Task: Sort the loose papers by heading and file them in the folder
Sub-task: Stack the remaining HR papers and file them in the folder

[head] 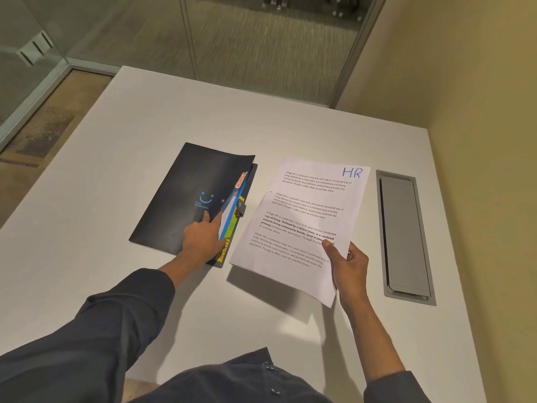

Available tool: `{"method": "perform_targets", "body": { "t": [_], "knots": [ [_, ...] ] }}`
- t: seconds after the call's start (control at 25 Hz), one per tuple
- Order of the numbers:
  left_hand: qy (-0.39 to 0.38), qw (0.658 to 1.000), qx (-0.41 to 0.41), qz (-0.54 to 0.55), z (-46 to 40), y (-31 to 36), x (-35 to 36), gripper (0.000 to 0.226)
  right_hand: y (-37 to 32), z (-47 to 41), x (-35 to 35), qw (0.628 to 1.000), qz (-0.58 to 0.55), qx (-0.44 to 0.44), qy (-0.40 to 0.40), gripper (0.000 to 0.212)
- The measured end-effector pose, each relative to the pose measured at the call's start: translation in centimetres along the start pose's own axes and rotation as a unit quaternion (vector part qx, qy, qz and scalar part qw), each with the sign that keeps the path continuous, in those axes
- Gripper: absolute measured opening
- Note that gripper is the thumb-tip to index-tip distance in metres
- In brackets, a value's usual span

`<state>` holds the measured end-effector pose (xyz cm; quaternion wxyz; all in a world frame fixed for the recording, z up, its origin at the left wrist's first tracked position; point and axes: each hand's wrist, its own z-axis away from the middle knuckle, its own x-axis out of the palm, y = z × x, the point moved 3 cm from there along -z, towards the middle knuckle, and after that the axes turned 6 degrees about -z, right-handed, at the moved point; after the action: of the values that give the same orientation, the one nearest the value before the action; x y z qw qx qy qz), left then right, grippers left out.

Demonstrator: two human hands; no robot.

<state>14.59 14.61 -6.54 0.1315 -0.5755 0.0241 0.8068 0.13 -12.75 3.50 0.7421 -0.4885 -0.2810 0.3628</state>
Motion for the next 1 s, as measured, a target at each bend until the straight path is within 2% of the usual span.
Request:
{"method": "perform_targets", "body": {
  "t": [0.32,0.64,1.0],
  "knots": [
    [0.011,0.999,0.030,-0.028,-0.1,-0.5,-0.8,0.074,0.1,-0.1,0.0,1.000,-0.002,-0.004,-0.002,0.019],
    [0.024,0.999,-0.015,-0.027,-0.3,0.1,0.5,0.072,0.3,-0.1,-0.5,1.000,0.005,-0.002,0.006,0.020],
    [-0.024,0.998,0.000,-0.058,-0.6,0.8,1.0,0.068,0.3,0.0,-0.7,1.000,0.004,-0.002,0.005,0.020]
  ]
}}
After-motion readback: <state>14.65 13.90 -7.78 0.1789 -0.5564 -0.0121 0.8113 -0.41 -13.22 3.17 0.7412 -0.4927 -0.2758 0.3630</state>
